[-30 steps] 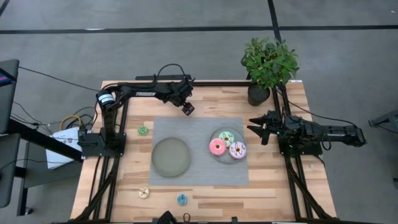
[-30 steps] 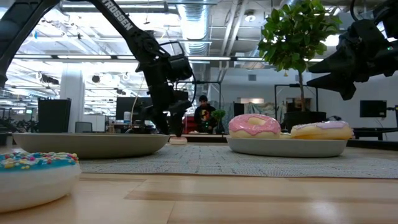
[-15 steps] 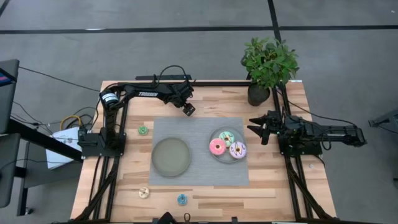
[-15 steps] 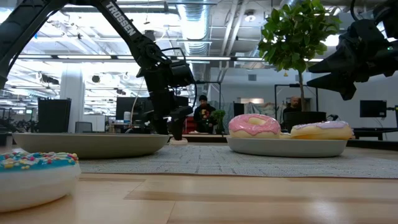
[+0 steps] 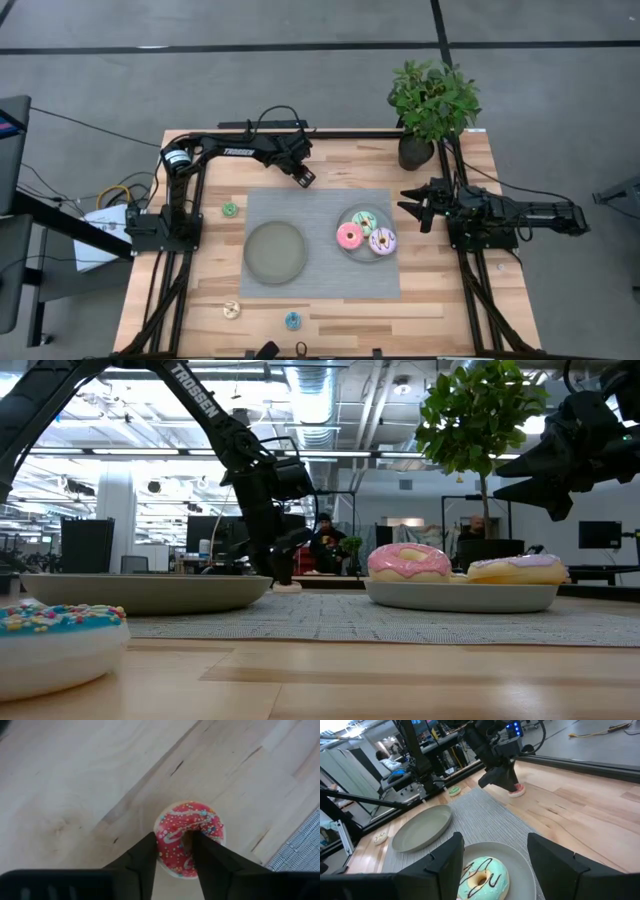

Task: Pick & Place donuts
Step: Put the small red donut on the brown plate

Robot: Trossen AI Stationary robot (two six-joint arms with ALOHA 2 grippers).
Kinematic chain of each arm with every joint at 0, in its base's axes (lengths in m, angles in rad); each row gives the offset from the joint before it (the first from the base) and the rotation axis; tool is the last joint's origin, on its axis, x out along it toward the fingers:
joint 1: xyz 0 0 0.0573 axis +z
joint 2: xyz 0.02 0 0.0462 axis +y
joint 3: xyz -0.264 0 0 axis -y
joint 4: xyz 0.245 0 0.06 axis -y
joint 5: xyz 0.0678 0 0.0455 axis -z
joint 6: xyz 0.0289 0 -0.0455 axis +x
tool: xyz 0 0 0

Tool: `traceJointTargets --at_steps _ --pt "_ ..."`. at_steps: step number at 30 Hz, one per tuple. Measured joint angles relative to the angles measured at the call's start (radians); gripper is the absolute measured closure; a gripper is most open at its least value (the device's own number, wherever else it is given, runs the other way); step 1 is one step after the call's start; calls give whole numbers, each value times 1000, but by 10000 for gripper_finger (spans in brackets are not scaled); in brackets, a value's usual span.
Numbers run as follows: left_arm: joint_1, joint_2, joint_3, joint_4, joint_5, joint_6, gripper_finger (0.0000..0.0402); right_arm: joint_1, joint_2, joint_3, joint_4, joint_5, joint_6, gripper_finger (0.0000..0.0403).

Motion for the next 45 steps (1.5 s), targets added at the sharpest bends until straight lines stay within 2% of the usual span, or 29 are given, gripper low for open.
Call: traceJointTargets --at_steps 6,13,16,21,24,29,36,42,45 --pt "6 -17 -2 -14 42 -1 308 0 0 0 0 0 0 194" --pt "14 -119 -4 -120 68 -2 309 0 0 0 0 0 0 194" --pt "11 -161 -3 -190 130 -24 309 0 0 0 0 0 0 194" --pt "-29 -245 -2 -392 320 -63 309 0 0 0 0 0 0 194" --pt "-83 -292 -2 -519 356 -94 309 0 0 0 0 0 0 194" --pt "-218 -326 -2 -622 297 -179 309 0 0 0 0 -1 -4 194" --pt "-406 -327 -2 -556 168 -291 309 0 0 0 -1 -1 -7 194" --pt "-482 -323 -9 -522 75 -359 309 0 0 0 -1 -1 -8 194" --pt "-506 -318 -49 -474 67 -386 309 1 0 0 -1 -1 -8 194"
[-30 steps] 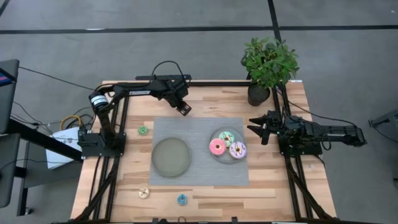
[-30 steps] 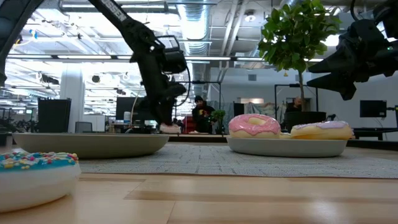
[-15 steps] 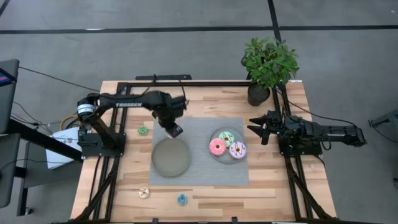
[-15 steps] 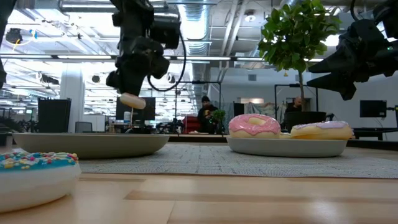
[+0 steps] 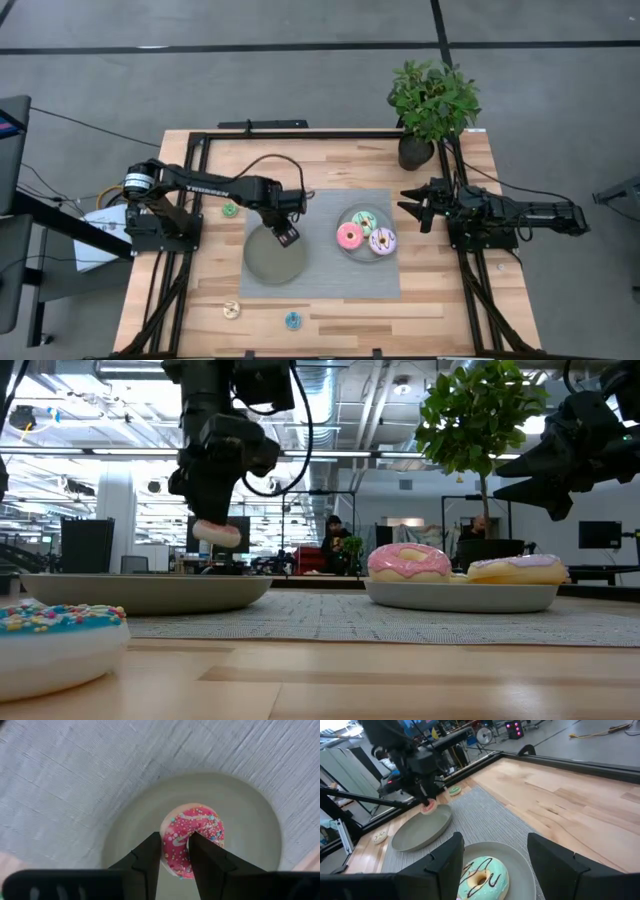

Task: Pick & Place donuts
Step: Put the small red donut on the brown plate

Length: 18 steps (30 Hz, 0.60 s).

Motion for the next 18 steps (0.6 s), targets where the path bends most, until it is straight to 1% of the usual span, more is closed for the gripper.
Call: traceJointTargets --at_steps 5,9,15,18 --pt "-25 20 -40 58 5 -49 309 0 0 0 -2 -1 0 194" --pt "-32 36 -49 82 -6 -41 307 0 0 0 -2 -1 0 194" --pt "-34 43 -74 138 -56 -41 278 0 0 0 -2 -1 0 194" --pt "-34 43 -75 136 -74 -41 261 0 0 0 -2 -1 0 194"
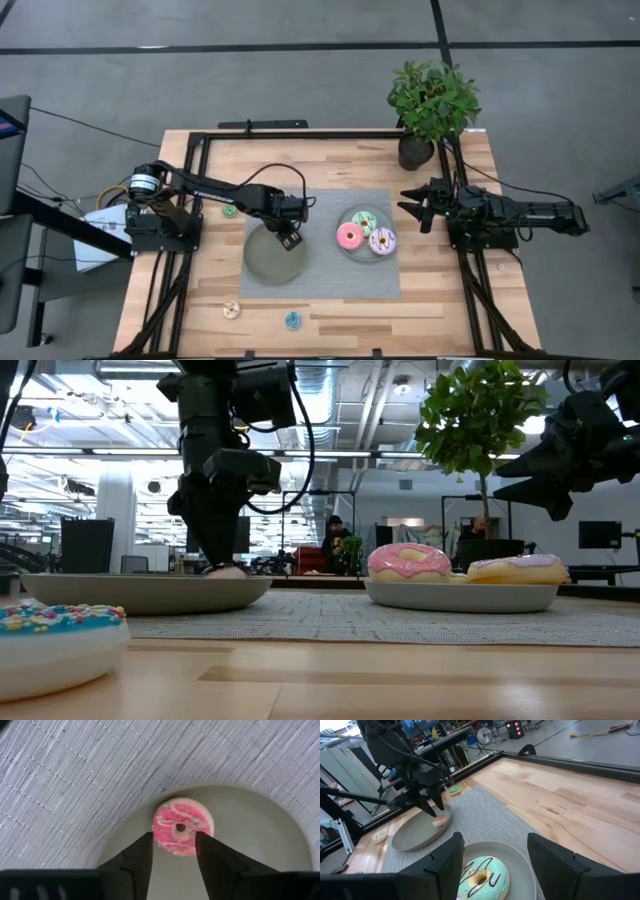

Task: Pick & Place donuts
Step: Put the small red donut on the brown plate, then put the small green donut on the brown plate

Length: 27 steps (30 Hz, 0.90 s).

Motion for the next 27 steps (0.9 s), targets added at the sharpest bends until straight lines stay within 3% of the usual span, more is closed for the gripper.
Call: traceJointTargets --at_steps 9,13,22,27 --pt "4 0 11 -6 42 -19 228 0 0 0 0 0 0 194" --pt "9 -6 55 -107 41 -17 225 0 0 0 0 0 0 194" --pt "17 -73 88 -631 -283 -136 226 0 0 0 -1 1 0 194" --pt "81 -179 10 -646 -311 -176 234 -1 0 0 -2 1 0 194"
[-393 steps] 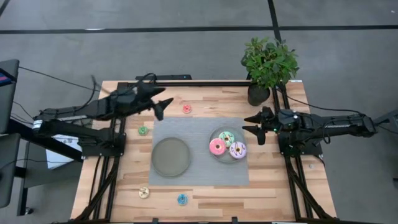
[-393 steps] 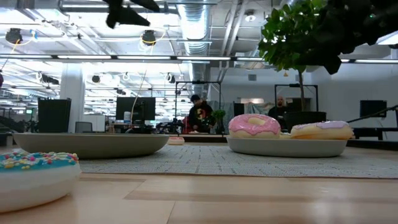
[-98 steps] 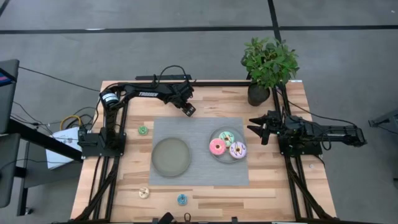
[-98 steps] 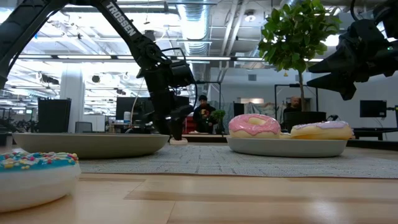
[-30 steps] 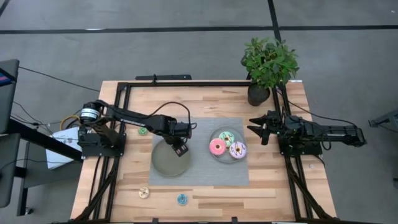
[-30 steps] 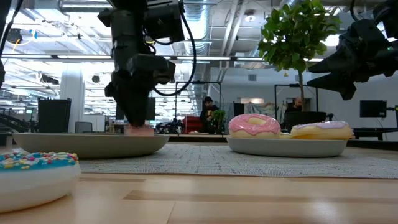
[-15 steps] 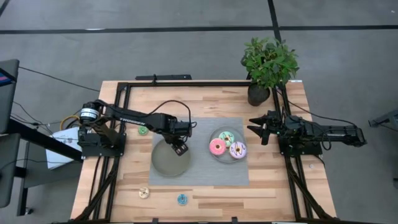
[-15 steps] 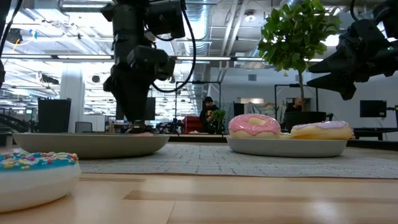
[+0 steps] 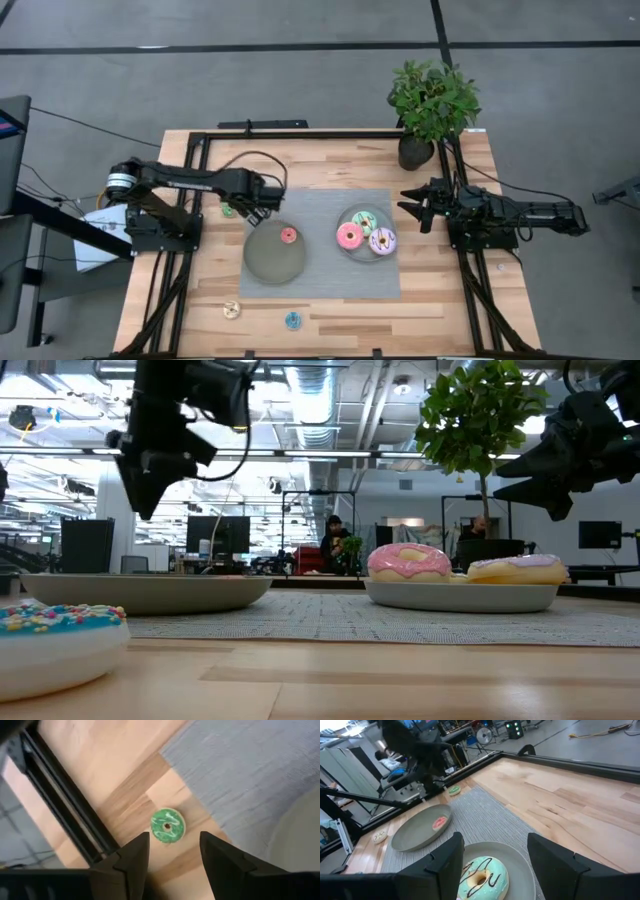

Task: Pick & Place donuts
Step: Put the small green donut on the brown plate

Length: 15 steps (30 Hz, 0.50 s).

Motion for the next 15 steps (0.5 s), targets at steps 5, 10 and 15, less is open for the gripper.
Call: traceJointTargets --at_steps 5,10,15 --pt "103 -162 -182 105 71 -1 235 0 0 0 -1 0 0 194" --pt "199 -306 -318 191 171 8 236 0 0 0 -1 0 0 194" --pt "244 -372 -376 213 182 24 236 0 0 0 2 1 1 194"
